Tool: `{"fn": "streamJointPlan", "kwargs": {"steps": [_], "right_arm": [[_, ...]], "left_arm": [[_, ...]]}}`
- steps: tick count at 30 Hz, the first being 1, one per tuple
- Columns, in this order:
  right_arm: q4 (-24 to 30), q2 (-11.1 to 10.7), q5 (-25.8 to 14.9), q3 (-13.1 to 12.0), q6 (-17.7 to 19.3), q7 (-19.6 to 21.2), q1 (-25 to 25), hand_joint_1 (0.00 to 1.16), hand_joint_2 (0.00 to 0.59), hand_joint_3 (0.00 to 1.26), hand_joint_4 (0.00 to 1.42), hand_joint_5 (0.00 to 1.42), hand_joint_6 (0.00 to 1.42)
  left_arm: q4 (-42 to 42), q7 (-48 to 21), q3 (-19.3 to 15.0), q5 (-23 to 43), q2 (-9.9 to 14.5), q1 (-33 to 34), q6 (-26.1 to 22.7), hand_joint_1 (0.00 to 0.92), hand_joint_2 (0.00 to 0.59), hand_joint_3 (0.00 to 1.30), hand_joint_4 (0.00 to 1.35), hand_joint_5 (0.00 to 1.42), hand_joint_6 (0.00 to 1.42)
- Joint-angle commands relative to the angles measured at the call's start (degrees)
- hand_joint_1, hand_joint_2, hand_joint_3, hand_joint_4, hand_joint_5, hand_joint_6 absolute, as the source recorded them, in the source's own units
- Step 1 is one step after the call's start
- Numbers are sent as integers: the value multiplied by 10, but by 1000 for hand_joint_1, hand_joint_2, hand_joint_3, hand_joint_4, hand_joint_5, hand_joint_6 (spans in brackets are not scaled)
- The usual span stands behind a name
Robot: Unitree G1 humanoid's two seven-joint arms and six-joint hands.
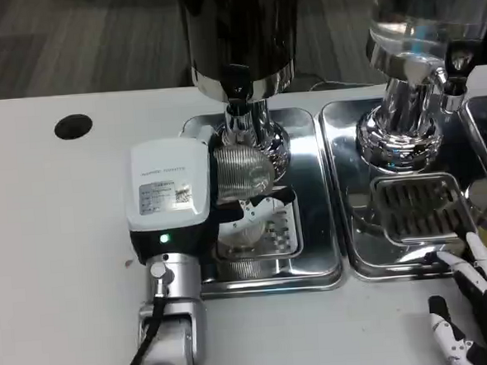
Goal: Grasp the cup under the faucet to collect the drink, then remove the cup.
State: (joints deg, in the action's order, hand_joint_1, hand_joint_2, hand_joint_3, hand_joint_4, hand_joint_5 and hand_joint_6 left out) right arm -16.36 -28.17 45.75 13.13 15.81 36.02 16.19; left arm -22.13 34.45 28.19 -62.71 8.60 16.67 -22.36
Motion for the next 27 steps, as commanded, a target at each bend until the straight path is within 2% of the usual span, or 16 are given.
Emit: {"fn": "streamJointPlan", "kwargs": {"steps": [1,2,5,12,15,18,27], "right_arm": [[-15,-6,-8,-5,0,-6,0,186,482,236,0,108,285],[-18,-5,-9,-5,1,-6,-2,186,482,236,0,108,285],[-27,-5,-11,-5,6,-6,-6,188,483,247,0,118,285],[-41,-2,-14,-7,16,-4,-14,188,481,265,0,119,285],[-48,0,-15,-7,19,-1,-16,187,477,270,0,120,285],[-53,1,-19,-8,23,2,-16,176,478,287,0,122,285],[-43,-3,-20,-12,26,3,-9,166,478,295,0,122,285]], "left_arm": [[-4,13,-2,8,1,12,5,391,104,600,478,768,1050],[-4,12,-3,9,3,11,5,302,113,591,467,761,1042],[0,18,-3,11,8,6,8,165,115,564,407,705,985],[6,13,-2,13,13,0,4,20,77,414,214,502,702],[13,17,-2,11,17,-4,4,0,66,324,109,405,558],[19,21,-3,12,22,-7,7,0,54,256,49,359,485],[57,24,-11,22,25,-31,13,0,46,192,10,297,298]]}}
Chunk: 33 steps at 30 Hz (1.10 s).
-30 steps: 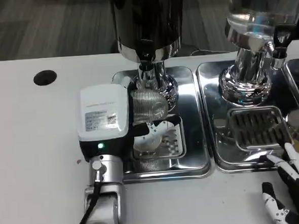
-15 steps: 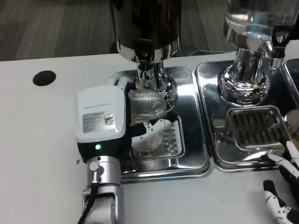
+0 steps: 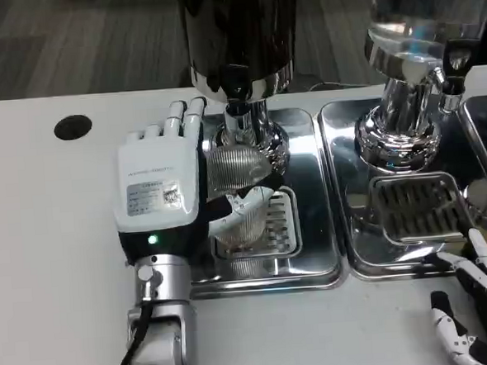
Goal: Grasp the cup under the faucet to collect the drink, then remove the cup.
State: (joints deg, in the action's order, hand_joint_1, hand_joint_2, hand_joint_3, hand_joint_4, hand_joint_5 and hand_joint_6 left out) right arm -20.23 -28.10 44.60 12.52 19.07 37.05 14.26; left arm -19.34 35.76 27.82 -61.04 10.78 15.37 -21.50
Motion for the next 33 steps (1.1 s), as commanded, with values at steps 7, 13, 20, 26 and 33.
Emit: {"fn": "streamJointPlan", "kwargs": {"steps": [7,13,20,26,33], "right_arm": [[37,-4,23,-5,-34,5,23,130,468,291,11,133,285],[88,-6,45,-6,-55,3,35,116,468,273,49,110,273],[137,-10,73,-9,-77,2,54,111,468,204,52,74,242],[178,-11,103,-15,-103,13,82,97,473,73,0,0,84],[203,-10,106,-31,-124,15,109,0,461,21,0,0,0]], "left_arm": [[101,16,-32,22,18,-63,28,0,15,165,0,250,249],[150,11,-60,56,46,-93,87,0,10,110,0,218,223],[225,-1,-78,54,60,-101,126,0,19,99,0,204,183],[273,-42,-69,33,56,-85,126,0,28,154,40,213,180],[291,-127,-52,-4,57,-57,123,0,39,265,151,284,228]]}}
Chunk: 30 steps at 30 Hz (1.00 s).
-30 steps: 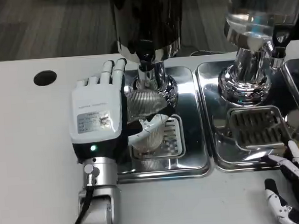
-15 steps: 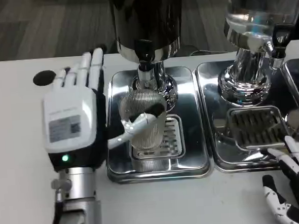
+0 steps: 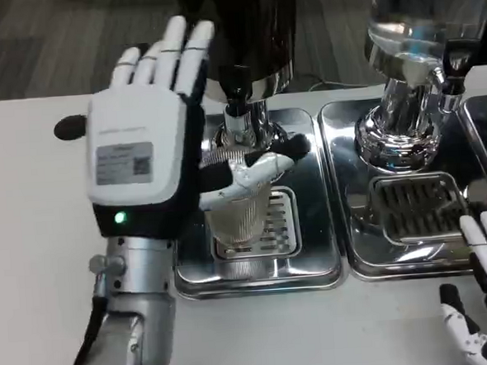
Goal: Grasp the cup under the faucet to collect the drink, then remove the cup.
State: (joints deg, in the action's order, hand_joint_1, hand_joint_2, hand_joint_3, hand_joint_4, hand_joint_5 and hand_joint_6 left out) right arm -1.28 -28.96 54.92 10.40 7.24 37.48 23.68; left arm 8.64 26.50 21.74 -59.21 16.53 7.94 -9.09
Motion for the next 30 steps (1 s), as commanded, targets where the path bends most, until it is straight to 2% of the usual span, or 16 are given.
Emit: {"fn": "streamJointPlan", "kwargs": {"steps": [1,4,8,13,21,30], "right_arm": [[14,-2,3,-11,-5,12,16,0,461,20,0,0,0],[12,-2,1,-12,0,16,21,0,475,15,0,0,0],[4,-4,-3,-12,8,23,25,0,483,28,0,0,0],[-5,-2,-5,-9,14,30,25,3,499,38,0,0,0],[-4,4,-6,-7,16,31,26,17,515,54,0,0,4],[-3,6,-7,-8,16,29,29,48,523,67,0,0,17]], "left_arm": [[11,-44,10,-25,-2,18,-3,0,43,275,167,300,244],[10,-55,12,-31,-4,12,-4,0,49,370,305,349,283],[7,-58,16,-40,-1,3,-2,0,55,484,475,491,389],[16,-38,15,-43,-1,-19,4,0,69,613,592,590,499],[20,-30,7,-48,-3,-34,6,0,79,685,636,624,526],[17,-25,6,-49,-6,-42,10,0,80,693,642,631,531]]}}
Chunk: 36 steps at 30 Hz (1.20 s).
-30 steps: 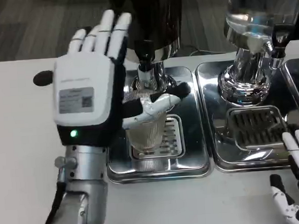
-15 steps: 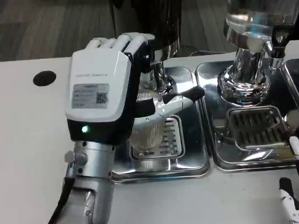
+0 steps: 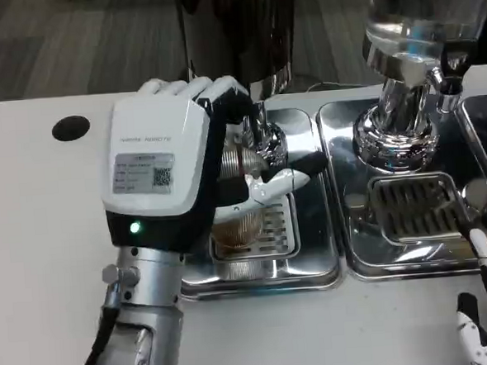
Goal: Grasp the cup under the faucet to collect the drink, then remove the cup.
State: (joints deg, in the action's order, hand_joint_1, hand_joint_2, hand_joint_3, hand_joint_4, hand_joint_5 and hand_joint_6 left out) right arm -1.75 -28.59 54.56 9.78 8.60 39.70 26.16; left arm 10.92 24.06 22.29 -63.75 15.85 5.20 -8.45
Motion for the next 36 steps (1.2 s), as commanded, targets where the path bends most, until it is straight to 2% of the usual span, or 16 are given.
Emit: {"fn": "streamJointPlan", "kwargs": {"steps": [1,25,36], "right_arm": [[2,2,-3,-1,3,6,4,50,523,68,0,0,17],[0,5,-3,1,3,3,1,65,522,75,0,0,27],[0,9,-4,2,4,4,1,68,522,75,0,0,28]], "left_arm": [[-6,0,0,-4,0,-15,3,0,80,695,643,632,531],[-5,3,-4,-6,-5,-20,8,0,82,702,635,633,540],[6,-1,-17,-5,2,-25,13,0,83,702,629,633,543]]}}
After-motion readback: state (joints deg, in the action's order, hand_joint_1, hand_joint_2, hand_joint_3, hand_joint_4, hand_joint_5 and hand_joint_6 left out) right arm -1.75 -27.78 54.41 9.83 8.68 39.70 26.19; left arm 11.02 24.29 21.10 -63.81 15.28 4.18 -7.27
